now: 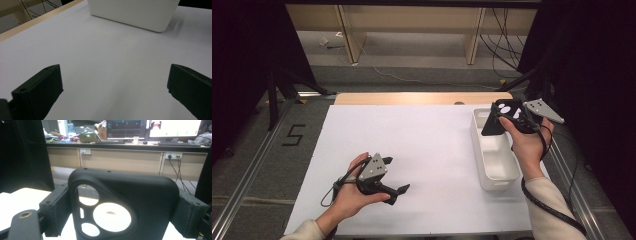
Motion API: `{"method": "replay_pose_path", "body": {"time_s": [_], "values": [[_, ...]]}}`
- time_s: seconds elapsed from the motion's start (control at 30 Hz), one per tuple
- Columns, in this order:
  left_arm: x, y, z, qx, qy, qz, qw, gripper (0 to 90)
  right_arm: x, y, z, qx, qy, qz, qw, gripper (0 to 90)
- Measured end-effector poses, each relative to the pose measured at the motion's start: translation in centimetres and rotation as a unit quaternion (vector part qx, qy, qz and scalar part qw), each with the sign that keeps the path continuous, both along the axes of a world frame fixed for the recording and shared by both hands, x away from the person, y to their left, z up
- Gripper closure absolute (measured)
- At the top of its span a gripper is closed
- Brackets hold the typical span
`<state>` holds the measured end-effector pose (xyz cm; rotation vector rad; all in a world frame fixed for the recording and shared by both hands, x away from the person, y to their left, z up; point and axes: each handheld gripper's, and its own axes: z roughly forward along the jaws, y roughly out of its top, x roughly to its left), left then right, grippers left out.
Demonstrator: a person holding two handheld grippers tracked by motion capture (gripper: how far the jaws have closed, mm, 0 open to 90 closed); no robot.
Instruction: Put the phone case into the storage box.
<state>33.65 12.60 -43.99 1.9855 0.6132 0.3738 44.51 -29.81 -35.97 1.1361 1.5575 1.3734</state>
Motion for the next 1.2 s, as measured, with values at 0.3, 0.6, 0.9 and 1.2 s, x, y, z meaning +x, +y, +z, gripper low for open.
{"method": "replay_pose_path", "body": {"time_s": [0.3, 0.6, 0.9, 1.2], "values": [[0.0, 0.0, 0.0, 0.000, 0.000, 0.000, 1.0000, 0.0, 0.7, 0.4, -0.2, -0.009, 0.005, 0.001, 0.9999, 16.4], [0.0, 0.0, 0.0, -0.001, 0.000, 0.000, 1.0000, 0.0, 1.3, 0.7, -0.3, -0.018, 0.011, 0.003, 0.9998, 16.4], [0.0, 0.0, 0.0, -0.001, 0.000, 0.000, 1.0000, 0.0, 1.9, 0.9, -0.3, -0.021, 0.015, 0.003, 0.9997, 16.4], [0.0, 0.0, 0.0, -0.001, 0.000, 0.000, 1.0000, 0.0, 2.6, 1.1, -0.3, -0.029, 0.021, 0.003, 0.9993, 16.4]]}}
